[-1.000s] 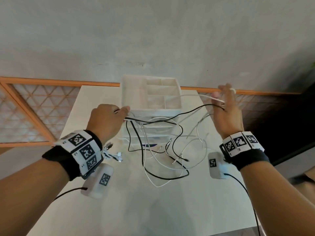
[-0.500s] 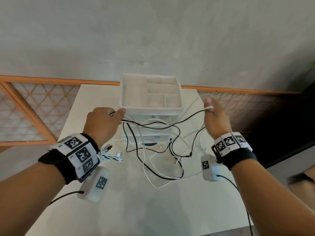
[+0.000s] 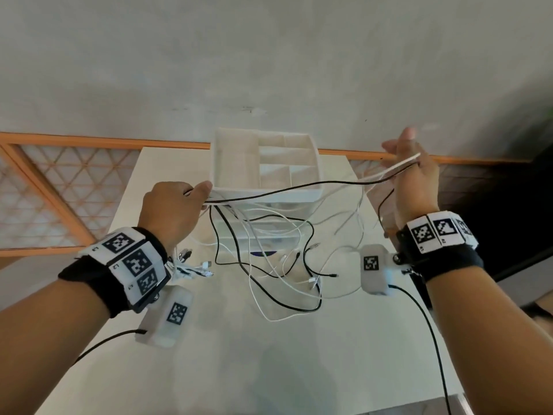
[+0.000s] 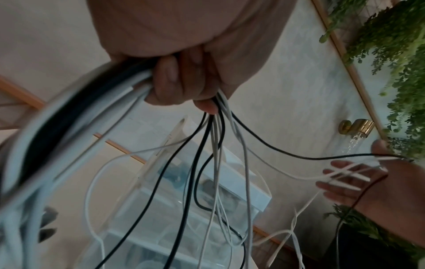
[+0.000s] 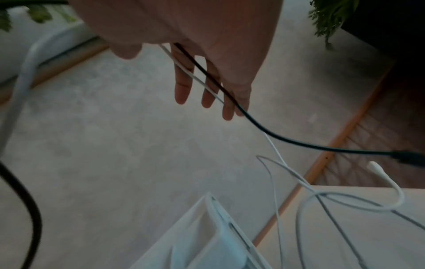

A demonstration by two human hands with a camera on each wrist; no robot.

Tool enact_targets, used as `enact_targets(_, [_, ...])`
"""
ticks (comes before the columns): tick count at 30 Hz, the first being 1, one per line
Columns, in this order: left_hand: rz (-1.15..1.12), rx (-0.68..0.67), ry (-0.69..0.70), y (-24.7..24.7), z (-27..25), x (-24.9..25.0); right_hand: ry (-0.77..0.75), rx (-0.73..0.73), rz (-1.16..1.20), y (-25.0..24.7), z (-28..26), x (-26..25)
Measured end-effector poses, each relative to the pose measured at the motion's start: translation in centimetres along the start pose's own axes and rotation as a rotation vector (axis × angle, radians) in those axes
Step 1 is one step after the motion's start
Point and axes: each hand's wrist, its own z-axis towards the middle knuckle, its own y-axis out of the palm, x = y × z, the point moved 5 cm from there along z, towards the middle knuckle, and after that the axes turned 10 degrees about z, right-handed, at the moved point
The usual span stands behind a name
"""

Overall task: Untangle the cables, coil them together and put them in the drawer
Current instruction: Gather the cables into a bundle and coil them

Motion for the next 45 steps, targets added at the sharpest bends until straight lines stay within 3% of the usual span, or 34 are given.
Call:
enact_targets(4, [0.057,-0.089,-0.004,0.9,-0.7,0.3,-0.134,-0.014,0.195,0.6,-0.5,-1.6])
enact_targets(7, [0.083,-0.120,-0.039,1.5,-0.9,0.0,-0.433,-0.063,0.004,1.1,-1.6,-3.1])
enact_targets(8, [0.077,-0.115,-0.042,1.5,-0.9,-0.2,-0.464,-0.102,-0.094,1.5,-1.9,-2.8])
enact_targets(12, [0.031,-0.034,-0.021,0.7,-0.5,-0.6,-0.356,-0.234,-0.471,1.3,-3.0,2.3])
enact_targets(17, [0.032,-0.009,-0.006,0.7,-0.2,-1.0,-0.551,-0.076,-0.404,-0.3,-2.9,-0.3])
enact_targets(19, [0.010,-0.022,0.006,0.9,-0.6,-0.5,-0.598,-0.085,-0.446,-0.1,-3.2,-0.5])
enact_targets(21, [-0.055,-0.013,0.016,0.9,-0.8,-0.1,-0.496,-0.167,-0.607,0.2,-3.9,2.5])
enact_targets(22, [-0.100,0.003,0.018,0.7,-0.8,0.0,-0.347,-0.248,-0.701,0.1,-4.4,4.8])
enact_targets(23, [-0.147,0.021,0.017,0.4,-0.7,0.0,-0.130,-0.378,-0.804,0.1,-5.3,7.5])
enact_targets(25, [-0.249,0.056,0.014,-0.1,-0.3,-0.2,0.287,-0.797,-1.078,-0.2,-8.0,11.9])
enact_targets(27, [-0.334,0.062,0.015,-0.4,0.1,0.0,0.494,-1.086,-1.196,-0.2,-10.1,12.9])
enact_targets(28, [-0.352,0.054,0.023,-0.6,0.2,0.2,0.458,-1.100,-1.168,0.5,-10.0,12.0])
enact_targets(31, [-0.340,-0.010,0.082,-0.6,0.1,1.4,0.057,-0.859,-0.960,4.1,-7.9,6.2])
enact_targets(33, [-0.327,-0.062,0.140,-0.5,-0.3,2.6,-0.147,-0.747,-0.693,6.8,-7.8,1.2])
enact_targets(35, [-0.320,-0.112,0.192,-0.3,-0.9,4.0,-0.265,-0.738,-0.433,10.0,-9.0,-2.2])
enact_targets(40, [-0.299,-0.150,0.245,-0.6,-1.6,5.1,-0.290,-0.719,-0.250,13.9,-10.9,-1.0])
enact_targets(45, [-0.327,-0.120,0.216,-1.7,-1.7,3.8,0.028,-0.966,-0.641,11.8,-10.8,7.4])
